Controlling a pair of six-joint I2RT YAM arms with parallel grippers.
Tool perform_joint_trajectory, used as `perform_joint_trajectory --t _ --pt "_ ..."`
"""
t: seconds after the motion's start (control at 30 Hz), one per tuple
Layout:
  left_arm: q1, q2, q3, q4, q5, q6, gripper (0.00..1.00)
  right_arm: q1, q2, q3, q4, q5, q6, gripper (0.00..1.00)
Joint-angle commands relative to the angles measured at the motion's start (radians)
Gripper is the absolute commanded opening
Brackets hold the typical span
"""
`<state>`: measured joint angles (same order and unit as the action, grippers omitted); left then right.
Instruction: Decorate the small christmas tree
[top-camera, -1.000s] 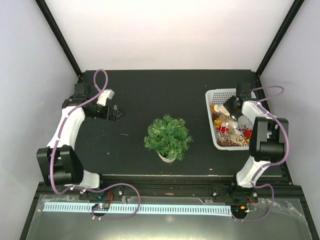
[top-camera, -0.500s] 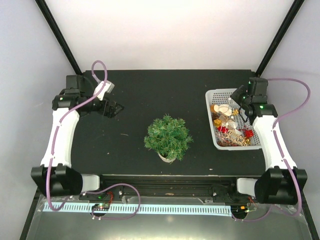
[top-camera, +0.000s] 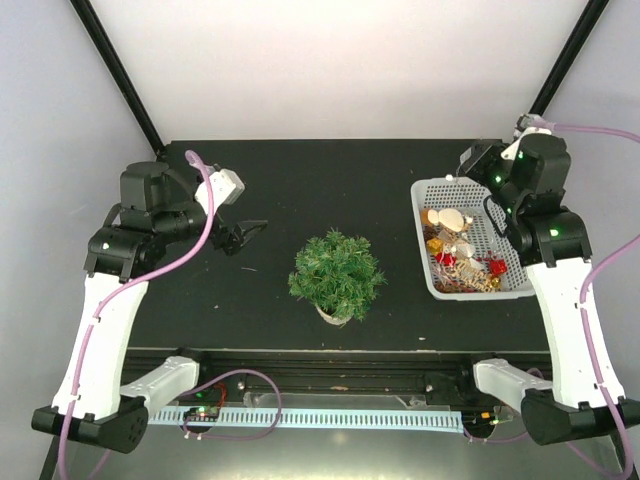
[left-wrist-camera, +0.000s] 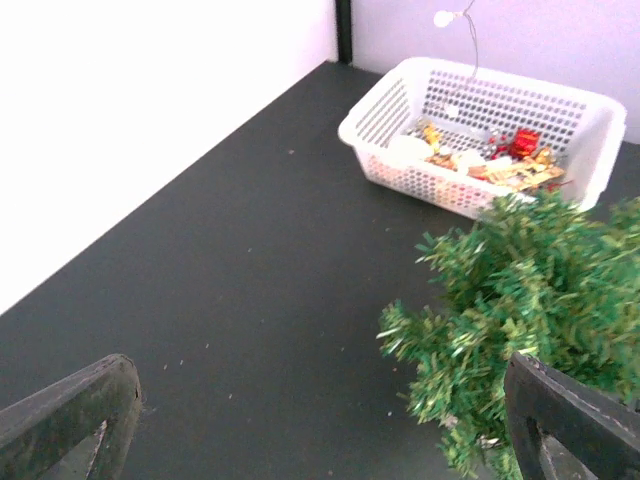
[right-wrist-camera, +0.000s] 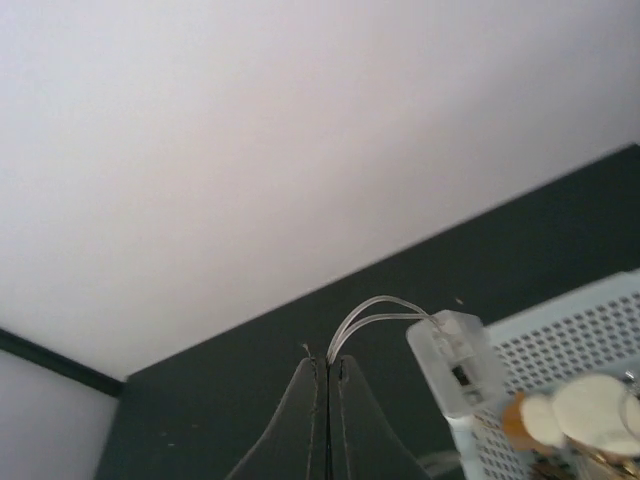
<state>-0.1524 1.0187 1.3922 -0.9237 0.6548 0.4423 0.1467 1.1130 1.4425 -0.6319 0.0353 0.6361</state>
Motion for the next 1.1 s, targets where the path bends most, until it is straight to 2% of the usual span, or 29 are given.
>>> perform_joint_trajectory --t 0.0,0.33,0.63,1.07 --pt "-0.060 -0.010 0.061 0.059 0.001 0.005 0.99 0.030 -0.025 0.095 0.004 -0.081 -0.034 0.01" --pt "-0.285 -0.031 0.017 0.122 -0.093 -0.023 0.99 0.048 -0.003 0.356 0.028 -0.252 -0.027 0.01" --pt "-0.341 0.012 0.042 0.148 -0.070 -0.069 0.99 0.047 0.029 0.481 0.147 -0.418 0.110 0.01" --pt "-0.374 0.077 0.047 0.207 0.029 -0.175 0.99 0.048 0.135 0.759 0.224 -0.494 0.260 0.01"
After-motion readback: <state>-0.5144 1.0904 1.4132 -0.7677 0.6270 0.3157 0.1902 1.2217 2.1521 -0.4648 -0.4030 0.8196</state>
